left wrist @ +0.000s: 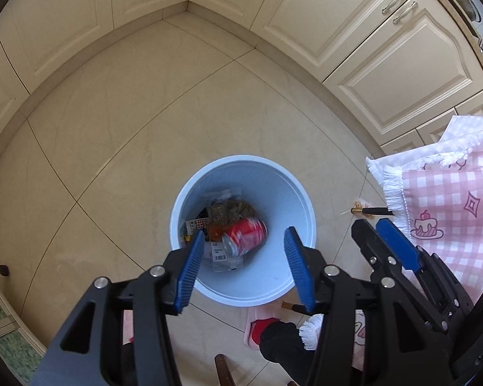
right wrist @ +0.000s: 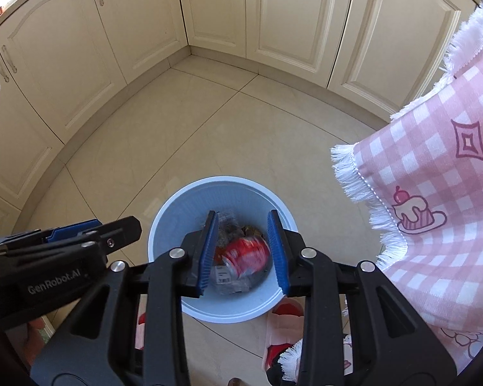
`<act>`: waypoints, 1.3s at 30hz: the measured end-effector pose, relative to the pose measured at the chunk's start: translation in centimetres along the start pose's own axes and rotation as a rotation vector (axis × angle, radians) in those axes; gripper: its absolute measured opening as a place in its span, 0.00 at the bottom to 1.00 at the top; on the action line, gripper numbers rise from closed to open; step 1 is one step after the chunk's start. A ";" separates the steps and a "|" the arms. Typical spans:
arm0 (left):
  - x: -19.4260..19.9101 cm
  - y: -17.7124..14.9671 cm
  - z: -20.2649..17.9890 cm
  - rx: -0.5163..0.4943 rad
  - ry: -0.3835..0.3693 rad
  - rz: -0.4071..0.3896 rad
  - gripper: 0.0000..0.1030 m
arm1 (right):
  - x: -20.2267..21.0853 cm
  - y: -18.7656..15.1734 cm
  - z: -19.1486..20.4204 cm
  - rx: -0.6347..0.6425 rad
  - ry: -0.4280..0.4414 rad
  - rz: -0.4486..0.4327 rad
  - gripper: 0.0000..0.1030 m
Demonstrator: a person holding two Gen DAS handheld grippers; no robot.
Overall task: Collect trash
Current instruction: 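Move both open tools back over the table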
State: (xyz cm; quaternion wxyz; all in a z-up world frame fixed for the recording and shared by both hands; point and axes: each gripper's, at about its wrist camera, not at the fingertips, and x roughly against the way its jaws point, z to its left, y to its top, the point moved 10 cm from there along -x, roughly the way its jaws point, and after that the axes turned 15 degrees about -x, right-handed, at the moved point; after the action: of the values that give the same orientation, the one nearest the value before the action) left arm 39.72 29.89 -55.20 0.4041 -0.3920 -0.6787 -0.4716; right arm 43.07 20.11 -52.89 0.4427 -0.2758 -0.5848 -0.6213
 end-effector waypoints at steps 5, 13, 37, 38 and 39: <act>1.0 0.0 0.0 -0.003 0.000 -0.020 0.49 | 1.7 0.2 -0.1 0.001 0.006 -0.012 0.31; 8.5 0.9 -2.4 -0.037 -0.019 -0.169 0.49 | 11.6 3.5 -1.0 0.005 0.031 -0.163 0.39; 29.3 0.6 -39.7 -0.673 -0.161 -0.473 0.63 | 46.5 5.7 -29.8 -0.338 -0.135 -0.676 0.60; 28.8 0.3 -40.7 -0.694 -0.159 -0.459 0.63 | 46.8 5.3 -31.1 -0.357 -0.147 -0.676 0.60; 28.1 0.1 -42.4 -0.723 -0.161 -0.435 0.63 | 46.8 5.1 -33.1 -0.380 -0.161 -0.674 0.61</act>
State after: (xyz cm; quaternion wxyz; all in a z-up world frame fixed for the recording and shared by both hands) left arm 37.13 -6.42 -19.70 0.0778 -0.3917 -0.5660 -0.7212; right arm 31.93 -22.26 -15.57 0.1077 -0.1935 -0.5499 -0.8053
